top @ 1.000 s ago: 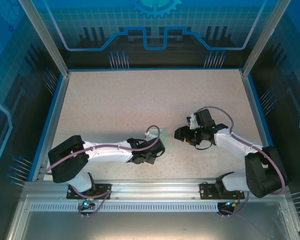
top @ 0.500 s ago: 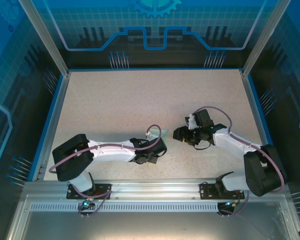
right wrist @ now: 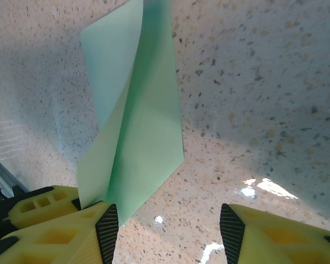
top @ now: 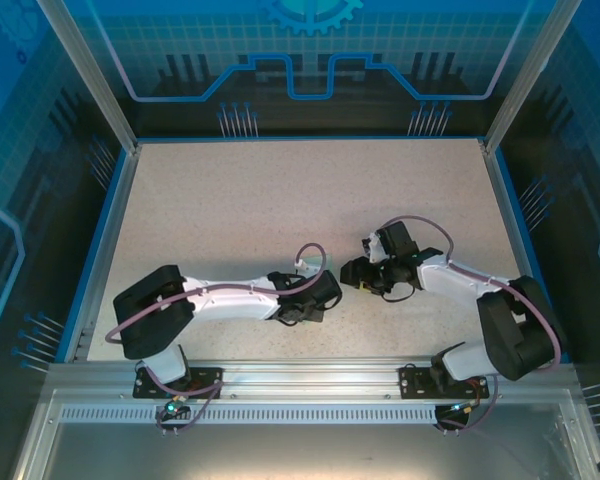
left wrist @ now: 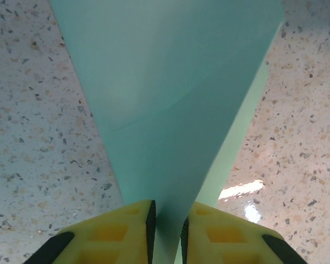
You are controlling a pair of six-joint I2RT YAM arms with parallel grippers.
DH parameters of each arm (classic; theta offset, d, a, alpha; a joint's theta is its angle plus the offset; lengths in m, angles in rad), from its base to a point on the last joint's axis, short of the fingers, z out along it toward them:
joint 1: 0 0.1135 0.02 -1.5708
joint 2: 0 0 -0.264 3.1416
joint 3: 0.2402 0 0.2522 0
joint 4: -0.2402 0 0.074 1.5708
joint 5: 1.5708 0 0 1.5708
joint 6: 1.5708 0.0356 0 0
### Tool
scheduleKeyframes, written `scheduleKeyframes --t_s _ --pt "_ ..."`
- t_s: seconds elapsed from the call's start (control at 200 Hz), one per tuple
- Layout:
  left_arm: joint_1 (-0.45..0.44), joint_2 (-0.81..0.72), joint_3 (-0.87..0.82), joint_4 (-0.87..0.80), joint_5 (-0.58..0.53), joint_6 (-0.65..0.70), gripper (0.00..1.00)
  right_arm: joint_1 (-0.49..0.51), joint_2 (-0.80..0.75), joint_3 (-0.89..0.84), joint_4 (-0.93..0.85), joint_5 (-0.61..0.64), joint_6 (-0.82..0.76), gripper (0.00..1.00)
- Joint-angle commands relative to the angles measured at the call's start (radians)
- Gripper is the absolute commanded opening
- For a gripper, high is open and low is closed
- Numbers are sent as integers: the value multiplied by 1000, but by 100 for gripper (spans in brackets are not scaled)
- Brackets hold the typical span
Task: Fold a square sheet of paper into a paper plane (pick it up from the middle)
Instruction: Fourth fold the wing at the center of the table.
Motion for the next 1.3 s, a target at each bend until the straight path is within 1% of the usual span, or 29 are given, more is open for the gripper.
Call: scheduleKeyframes --t_s 0.0,0.185,0.315,0.48,0.61,0.62,0.64,0.815,0.845,0.955,0.97,1.005,1.04,1.105,1.185,1.295 --pt "-12 34 45 -59 -20 -75 25 28 23 21 30 -32 13 55" --pt "-29 27 40 -69 -42 -108 24 37 55 23 81 -72 37 56" --pt "-33 4 19 -51 -47 -102 25 61 88 42 121 -111 51 57" --pt "-33 6 14 -39 -37 -87 25 93 115 68 148 -106 76 58" --pt "-33 -8 -2 -17 -26 -66 26 100 129 81 156 -111 84 59" --pt "-32 -10 -4 -13 -22 -63 29 101 129 82 158 -113 85 60" --pt "-33 -13 -7 -8 -19 -59 31 102 132 82 160 -115 86 60" --pt "-33 -28 -18 1 -16 -52 32 123 166 112 151 -145 78 63" --pt "-33 -31 -20 5 -14 -51 36 127 172 119 146 -150 75 63" --pt "-33 -58 -37 23 4 -47 37 132 149 99 155 -111 94 65" --pt "-33 -67 -43 29 6 -49 37 132 149 100 155 -112 94 65" --pt "-33 -90 -58 46 14 -50 43 132 154 104 152 -119 88 66" --pt "-32 -118 -82 68 24 -49 45 132 163 111 149 -132 83 66" --pt "-32 -176 -121 112 43 -36 51 133 167 113 148 -133 85 66" --pt "-32 -244 -154 122 55 -29 57 134 162 107 154 -134 83 66" --pt "-30 -352 -226 129 39 -53 57 135 166 112 149 -141 75 67"
